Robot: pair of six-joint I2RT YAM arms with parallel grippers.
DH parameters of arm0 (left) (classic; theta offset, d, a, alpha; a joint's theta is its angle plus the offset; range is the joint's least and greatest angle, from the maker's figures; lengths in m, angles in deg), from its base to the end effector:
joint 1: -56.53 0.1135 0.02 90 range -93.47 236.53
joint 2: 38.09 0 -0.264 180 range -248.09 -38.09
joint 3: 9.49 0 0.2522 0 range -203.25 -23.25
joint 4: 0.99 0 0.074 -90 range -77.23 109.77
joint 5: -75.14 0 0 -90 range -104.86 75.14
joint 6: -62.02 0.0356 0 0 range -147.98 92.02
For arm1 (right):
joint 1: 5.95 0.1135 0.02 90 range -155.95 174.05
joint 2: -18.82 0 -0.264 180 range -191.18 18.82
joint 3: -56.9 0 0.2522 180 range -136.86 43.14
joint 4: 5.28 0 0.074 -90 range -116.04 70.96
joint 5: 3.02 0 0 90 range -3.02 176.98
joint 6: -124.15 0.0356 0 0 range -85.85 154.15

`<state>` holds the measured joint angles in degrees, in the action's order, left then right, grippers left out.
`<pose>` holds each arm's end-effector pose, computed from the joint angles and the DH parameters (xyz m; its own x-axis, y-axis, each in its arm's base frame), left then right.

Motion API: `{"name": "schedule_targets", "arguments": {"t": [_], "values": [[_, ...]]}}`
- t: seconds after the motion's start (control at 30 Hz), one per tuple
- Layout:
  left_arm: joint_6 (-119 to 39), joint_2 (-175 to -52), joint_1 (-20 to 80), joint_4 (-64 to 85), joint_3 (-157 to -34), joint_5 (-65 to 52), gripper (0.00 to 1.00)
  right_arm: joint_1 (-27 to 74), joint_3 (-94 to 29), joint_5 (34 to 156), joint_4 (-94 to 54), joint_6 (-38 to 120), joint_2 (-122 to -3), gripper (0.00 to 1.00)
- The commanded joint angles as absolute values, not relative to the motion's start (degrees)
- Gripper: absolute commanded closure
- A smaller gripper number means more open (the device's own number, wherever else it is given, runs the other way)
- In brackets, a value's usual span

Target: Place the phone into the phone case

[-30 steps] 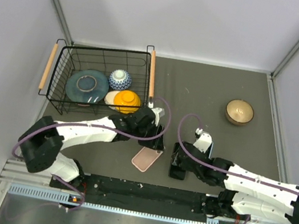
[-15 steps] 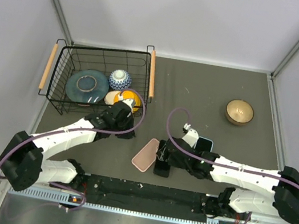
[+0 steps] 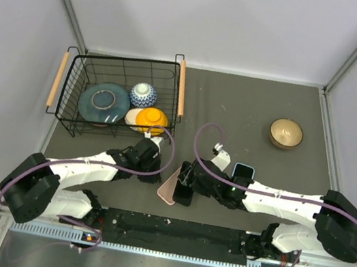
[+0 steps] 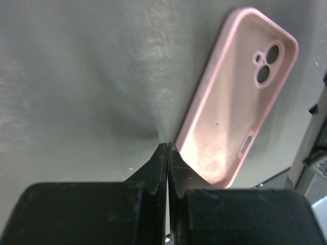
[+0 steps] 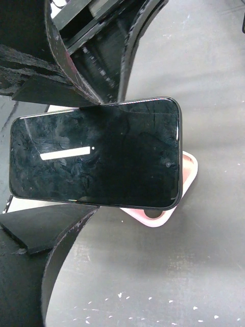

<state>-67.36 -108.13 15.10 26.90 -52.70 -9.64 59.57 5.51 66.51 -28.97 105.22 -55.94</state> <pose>0.1614 -0.1468 0.1585 -0.9162 -0.0341 -0.3993 0.1515 0.8930 -0.4239 0.1171 0.2271 0.1896 -0.8116 0.3562 -0.4632 0.0424 0.8265 0.5613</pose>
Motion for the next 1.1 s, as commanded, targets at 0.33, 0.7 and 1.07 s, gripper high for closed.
{"name": "schedule_targets", "arguments": {"t": [0.33, 0.7, 1.07], "values": [[-83.18, -100.68, 5.82, 9.78, -45.48, -3.51, 1.0, 59.97, 2.97, 64.12, -25.37, 104.99, -56.14, 0.68], [-78.61, -84.6, 6.87, 31.75, -50.32, -29.96, 1.0, 60.32, -1.24, 65.44, -25.19, 107.89, -61.06, 0.69], [-72.11, -75.71, 8.72, 32.02, -49.26, -31.03, 1.0, 61.11, -5.03, 64.39, -27.12, 111.84, -66.87, 0.69]]}}
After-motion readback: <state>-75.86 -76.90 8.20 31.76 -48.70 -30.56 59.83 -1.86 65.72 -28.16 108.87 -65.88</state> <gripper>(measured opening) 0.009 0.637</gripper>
